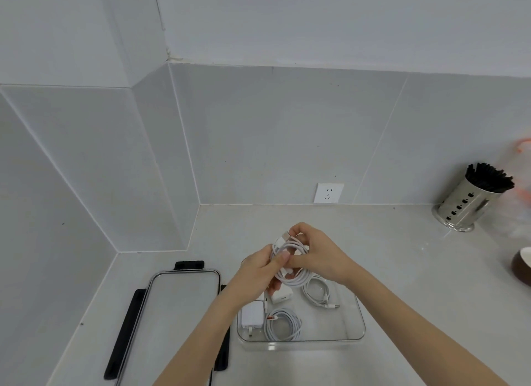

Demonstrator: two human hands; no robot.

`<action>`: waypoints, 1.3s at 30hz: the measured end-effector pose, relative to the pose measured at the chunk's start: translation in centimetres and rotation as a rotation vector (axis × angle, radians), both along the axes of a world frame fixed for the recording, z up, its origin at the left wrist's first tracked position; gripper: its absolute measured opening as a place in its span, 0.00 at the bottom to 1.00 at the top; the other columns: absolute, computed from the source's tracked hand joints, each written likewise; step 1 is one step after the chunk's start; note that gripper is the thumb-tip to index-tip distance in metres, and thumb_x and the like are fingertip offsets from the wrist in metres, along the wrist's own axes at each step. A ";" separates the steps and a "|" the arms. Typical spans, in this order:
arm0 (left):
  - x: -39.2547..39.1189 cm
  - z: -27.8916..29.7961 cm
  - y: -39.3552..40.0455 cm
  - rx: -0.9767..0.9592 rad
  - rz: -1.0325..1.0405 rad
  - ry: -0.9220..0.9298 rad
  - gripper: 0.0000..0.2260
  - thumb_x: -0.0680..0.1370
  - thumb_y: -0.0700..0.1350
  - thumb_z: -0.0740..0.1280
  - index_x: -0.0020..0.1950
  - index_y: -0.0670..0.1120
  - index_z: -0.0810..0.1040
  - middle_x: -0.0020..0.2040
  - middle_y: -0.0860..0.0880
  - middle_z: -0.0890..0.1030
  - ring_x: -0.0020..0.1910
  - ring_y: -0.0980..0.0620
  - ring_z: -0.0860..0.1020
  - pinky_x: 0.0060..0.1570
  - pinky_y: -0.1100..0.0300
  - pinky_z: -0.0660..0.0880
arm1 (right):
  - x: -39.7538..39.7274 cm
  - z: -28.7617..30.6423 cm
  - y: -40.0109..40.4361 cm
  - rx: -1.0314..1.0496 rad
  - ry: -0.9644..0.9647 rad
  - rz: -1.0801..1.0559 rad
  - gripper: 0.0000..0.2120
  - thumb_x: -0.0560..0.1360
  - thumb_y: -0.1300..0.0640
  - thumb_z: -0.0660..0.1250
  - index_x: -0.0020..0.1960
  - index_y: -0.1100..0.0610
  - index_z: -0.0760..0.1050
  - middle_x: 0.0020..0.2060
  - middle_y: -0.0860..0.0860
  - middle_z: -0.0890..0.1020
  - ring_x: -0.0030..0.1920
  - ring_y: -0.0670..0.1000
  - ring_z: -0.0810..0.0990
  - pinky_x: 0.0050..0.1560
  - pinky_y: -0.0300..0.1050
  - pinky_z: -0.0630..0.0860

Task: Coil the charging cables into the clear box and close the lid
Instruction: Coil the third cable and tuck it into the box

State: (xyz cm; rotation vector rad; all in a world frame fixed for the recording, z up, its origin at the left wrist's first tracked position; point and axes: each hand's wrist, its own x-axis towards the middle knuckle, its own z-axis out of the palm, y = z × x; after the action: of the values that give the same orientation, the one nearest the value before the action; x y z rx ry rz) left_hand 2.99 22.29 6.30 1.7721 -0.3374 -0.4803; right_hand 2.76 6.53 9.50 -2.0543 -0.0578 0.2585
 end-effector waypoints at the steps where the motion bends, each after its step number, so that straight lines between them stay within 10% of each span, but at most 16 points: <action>1: -0.1 0.0 -0.1 -0.013 0.028 -0.013 0.11 0.79 0.50 0.59 0.42 0.45 0.73 0.28 0.50 0.75 0.21 0.57 0.72 0.23 0.64 0.69 | 0.0 -0.2 0.2 -0.009 -0.007 0.007 0.15 0.66 0.64 0.73 0.47 0.56 0.69 0.36 0.49 0.80 0.33 0.47 0.77 0.39 0.40 0.76; 6: -0.2 0.0 0.1 0.017 0.044 0.001 0.15 0.79 0.48 0.59 0.47 0.36 0.75 0.27 0.47 0.79 0.20 0.51 0.75 0.19 0.64 0.69 | -0.3 -0.4 -0.1 -0.018 0.053 0.035 0.14 0.67 0.60 0.73 0.48 0.56 0.71 0.36 0.50 0.81 0.33 0.46 0.79 0.39 0.40 0.75; 11: -0.3 0.3 -0.7 0.026 -0.026 0.120 0.09 0.79 0.48 0.59 0.47 0.47 0.76 0.33 0.51 0.82 0.27 0.51 0.82 0.23 0.65 0.69 | -0.8 -0.9 -0.9 0.050 0.146 0.087 0.10 0.68 0.63 0.71 0.48 0.59 0.77 0.38 0.51 0.79 0.39 0.47 0.77 0.44 0.46 0.73; 22: -0.8 -1.9 -1.6 -0.276 0.061 0.664 0.10 0.76 0.48 0.64 0.46 0.45 0.82 0.40 0.46 0.86 0.39 0.51 0.83 0.39 0.60 0.80 | -3.1 -3.7 -4.1 0.443 0.320 -0.299 0.14 0.70 0.68 0.70 0.55 0.64 0.77 0.40 0.58 0.83 0.36 0.51 0.84 0.37 0.44 0.83; 28: -1.1 -3.1 -3.0 0.100 0.050 0.287 0.10 0.75 0.51 0.66 0.41 0.47 0.82 0.39 0.48 0.85 0.39 0.57 0.84 0.46 0.54 0.79 | -3.8 -4.8 -6.0 0.434 0.365 -0.364 0.10 0.70 0.68 0.70 0.51 0.62 0.79 0.42 0.59 0.83 0.37 0.52 0.84 0.40 0.49 0.83; 33: -1.0 -3.9 -4.2 0.465 -0.073 -0.031 0.16 0.73 0.55 0.65 0.27 0.51 0.75 0.27 0.49 0.81 0.25 0.58 0.77 0.30 0.64 0.73 | -3.9 -5.4 -7.1 0.369 0.412 -0.385 0.11 0.69 0.69 0.70 0.51 0.65 0.78 0.37 0.59 0.83 0.33 0.50 0.84 0.35 0.46 0.83; 39: -1.2 -6.6 -6.6 0.513 -0.181 0.333 0.16 0.76 0.48 0.61 0.31 0.43 0.72 0.18 0.50 0.76 0.17 0.57 0.73 0.17 0.69 0.64 | -3.6 -8.5 -6.5 -0.172 0.405 -0.348 0.10 0.68 0.68 0.70 0.48 0.66 0.76 0.45 0.65 0.82 0.31 0.52 0.80 0.31 0.41 0.80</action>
State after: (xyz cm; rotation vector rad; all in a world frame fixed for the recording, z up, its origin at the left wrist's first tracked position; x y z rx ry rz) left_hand 1.76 15.68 -0.28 2.1153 -0.1436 -1.0493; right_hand -0.79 -0.01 0.96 -2.0997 0.5819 0.4673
